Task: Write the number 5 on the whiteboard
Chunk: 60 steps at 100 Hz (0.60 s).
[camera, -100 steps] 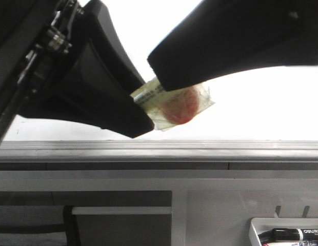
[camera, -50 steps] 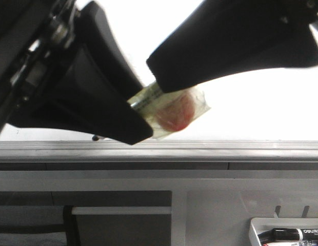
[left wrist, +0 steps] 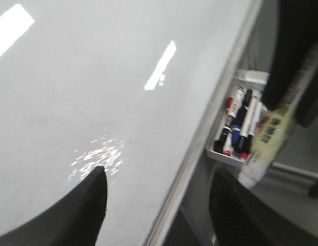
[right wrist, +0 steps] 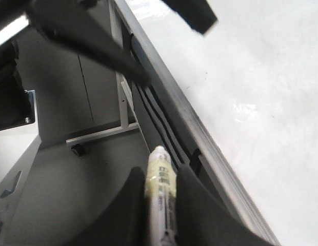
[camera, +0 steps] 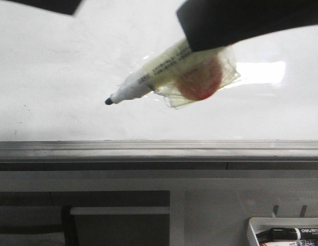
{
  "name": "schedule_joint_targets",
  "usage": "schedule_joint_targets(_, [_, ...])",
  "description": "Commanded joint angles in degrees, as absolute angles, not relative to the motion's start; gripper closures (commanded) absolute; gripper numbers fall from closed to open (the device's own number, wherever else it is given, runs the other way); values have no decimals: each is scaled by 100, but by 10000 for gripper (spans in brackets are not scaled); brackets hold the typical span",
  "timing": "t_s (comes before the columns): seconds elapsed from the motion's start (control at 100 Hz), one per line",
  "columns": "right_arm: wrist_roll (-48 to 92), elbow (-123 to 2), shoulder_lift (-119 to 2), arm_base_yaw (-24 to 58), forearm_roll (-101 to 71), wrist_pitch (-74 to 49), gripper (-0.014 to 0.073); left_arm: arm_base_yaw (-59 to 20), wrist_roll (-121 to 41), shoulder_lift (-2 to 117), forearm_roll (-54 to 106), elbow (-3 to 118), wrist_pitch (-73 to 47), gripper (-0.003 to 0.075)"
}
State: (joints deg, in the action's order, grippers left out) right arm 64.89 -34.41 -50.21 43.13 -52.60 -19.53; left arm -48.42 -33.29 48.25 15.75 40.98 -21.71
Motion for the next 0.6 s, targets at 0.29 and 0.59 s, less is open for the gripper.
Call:
schedule_joint_targets(0.29, [6444, -3542, -4879, 4340, -5485, -45, 634, -3201, -2103, 2351, 1702, 3116, -1605, 500])
schedule_joint_targets(0.59, [6444, -4199, -5575, 4340, -5485, 39, 635, -2981, -2103, 2031, 1968, 2887, -1616, 741])
